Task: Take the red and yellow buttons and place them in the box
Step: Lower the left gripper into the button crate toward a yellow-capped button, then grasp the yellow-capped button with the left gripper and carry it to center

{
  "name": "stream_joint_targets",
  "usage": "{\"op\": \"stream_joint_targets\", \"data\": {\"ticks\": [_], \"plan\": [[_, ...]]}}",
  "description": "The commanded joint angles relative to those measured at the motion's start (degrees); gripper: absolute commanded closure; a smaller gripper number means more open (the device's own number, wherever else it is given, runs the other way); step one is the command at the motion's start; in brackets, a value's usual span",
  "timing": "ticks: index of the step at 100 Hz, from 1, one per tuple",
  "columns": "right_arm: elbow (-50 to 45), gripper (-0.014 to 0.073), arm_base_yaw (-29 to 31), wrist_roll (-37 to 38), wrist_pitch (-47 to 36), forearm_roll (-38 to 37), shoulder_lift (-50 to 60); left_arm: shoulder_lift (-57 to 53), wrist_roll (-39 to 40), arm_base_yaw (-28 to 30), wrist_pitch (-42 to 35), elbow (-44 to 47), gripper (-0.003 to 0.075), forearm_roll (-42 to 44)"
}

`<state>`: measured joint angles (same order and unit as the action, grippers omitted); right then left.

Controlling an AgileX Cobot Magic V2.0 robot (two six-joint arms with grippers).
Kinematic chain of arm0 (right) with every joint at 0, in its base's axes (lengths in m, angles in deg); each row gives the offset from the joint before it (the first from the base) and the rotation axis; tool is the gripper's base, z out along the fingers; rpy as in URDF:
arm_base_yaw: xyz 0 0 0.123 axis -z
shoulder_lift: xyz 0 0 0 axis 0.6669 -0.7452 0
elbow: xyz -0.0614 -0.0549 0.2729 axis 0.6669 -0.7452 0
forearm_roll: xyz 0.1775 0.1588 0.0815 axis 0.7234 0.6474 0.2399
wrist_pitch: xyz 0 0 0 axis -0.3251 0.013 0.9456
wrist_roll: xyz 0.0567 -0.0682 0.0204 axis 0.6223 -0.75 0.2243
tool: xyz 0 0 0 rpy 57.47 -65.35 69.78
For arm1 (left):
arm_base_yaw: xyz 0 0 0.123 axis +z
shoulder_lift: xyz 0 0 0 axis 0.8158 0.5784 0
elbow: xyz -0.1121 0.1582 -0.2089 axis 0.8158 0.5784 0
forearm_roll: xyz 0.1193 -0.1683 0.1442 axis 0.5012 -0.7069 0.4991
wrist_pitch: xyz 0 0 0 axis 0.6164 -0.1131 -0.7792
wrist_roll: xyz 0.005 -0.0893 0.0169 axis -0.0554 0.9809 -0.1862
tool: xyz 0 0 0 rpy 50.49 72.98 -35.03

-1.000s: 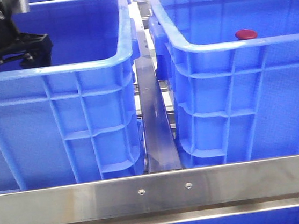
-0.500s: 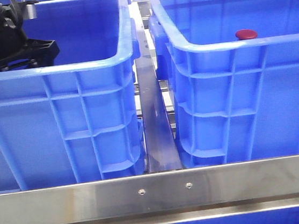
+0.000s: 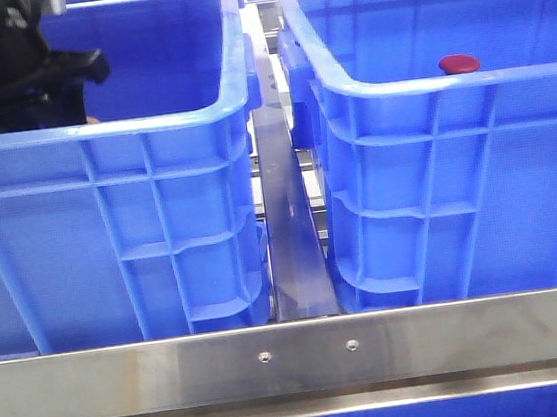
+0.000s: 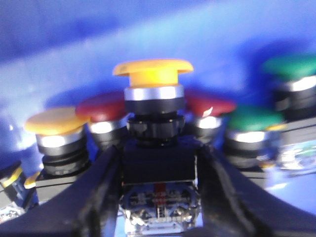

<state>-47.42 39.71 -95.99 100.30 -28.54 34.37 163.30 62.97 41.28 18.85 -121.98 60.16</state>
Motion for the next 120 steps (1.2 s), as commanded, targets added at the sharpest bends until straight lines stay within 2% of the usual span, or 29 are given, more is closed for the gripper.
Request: {"op": "stream_joint_targets", "data": {"ticks": [1, 18, 40, 94, 120], "plan": [[1.5, 0.0141, 0.35, -0.61, -3.04, 0.32, -0.06, -5.4, -0.78, -0.04, -1.41, -2.27, 0.0691, -2.41], [1.5, 0.0141, 0.35, -0.61, -3.04, 0.32, -0.06, -9.8, -6.19, -0.15, -0.58, -2.27, 0.0691, -8.71], [1.5, 0.0141, 0.35, -0.61, -3.04, 0.32, -0.06, -15.7, -11.11, -3.03, 1.37, -2.27, 0.0691, -10.06], [1.5, 0.0141, 0.35, -0.61, -2.9, 0.38, -0.06, -18.14, -12.14, -24.3, 1.0, -2.27, 0.0691, -10.21], [1.5, 0.0141, 0.35, -0.61, -2.17, 0.74, -0.06, -18.14, -12.14, -28.94, 1.0, -2.27, 0.0691, -10.21]]}}
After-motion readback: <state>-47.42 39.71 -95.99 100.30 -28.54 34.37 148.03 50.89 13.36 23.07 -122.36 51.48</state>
